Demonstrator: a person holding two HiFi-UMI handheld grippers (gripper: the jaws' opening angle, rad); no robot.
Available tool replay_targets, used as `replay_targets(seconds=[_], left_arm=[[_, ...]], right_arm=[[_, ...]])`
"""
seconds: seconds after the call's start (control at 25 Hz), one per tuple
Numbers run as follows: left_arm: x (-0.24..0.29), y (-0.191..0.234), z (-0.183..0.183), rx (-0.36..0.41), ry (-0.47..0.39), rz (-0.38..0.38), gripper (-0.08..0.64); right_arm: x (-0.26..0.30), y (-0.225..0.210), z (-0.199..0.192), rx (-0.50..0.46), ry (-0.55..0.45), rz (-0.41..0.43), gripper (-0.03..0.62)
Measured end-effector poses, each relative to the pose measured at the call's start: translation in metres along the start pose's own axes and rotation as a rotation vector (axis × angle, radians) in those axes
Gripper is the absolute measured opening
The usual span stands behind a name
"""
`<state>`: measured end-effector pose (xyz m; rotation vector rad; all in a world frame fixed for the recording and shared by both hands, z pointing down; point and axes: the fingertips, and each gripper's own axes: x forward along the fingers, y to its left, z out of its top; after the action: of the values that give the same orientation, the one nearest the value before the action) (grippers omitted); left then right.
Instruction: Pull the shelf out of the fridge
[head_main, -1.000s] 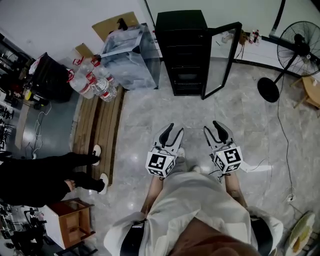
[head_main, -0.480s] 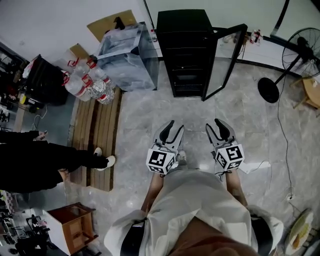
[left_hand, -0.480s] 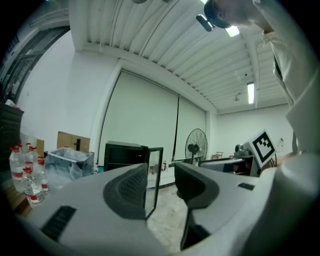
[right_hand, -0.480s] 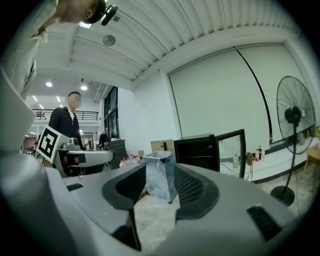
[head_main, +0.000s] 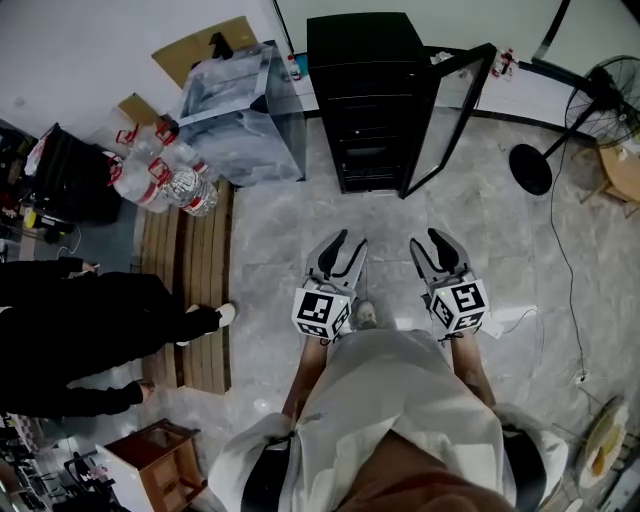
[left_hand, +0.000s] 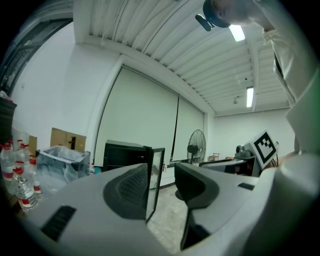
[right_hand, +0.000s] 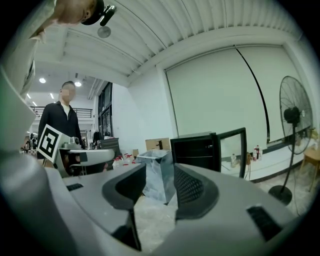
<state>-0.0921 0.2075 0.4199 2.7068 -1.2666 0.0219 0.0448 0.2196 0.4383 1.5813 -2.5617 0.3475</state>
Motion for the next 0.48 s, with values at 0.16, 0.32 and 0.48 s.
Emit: replay_targets(seconds=[0.16,0.32,0.48], left_arm=[[0.013,0.018,0.002,-0.008,-0.005,-0.030,0.175],[0.027,0.035,-0.001,-0.012,-0.004,-0.046,0.175],[0.042,0.049,-0.002,-0.017,-0.004,-0.056,0.175]], right_arm=[[0.020,-0.001,0.000,-0.002,0.007,-0.028,0.173],[0.041,-0.004,-0.001,0.006,0.008,-0.043,0.173],[0.060,-0.012,-0.002,0.018,0.012,-0.052,0.172]])
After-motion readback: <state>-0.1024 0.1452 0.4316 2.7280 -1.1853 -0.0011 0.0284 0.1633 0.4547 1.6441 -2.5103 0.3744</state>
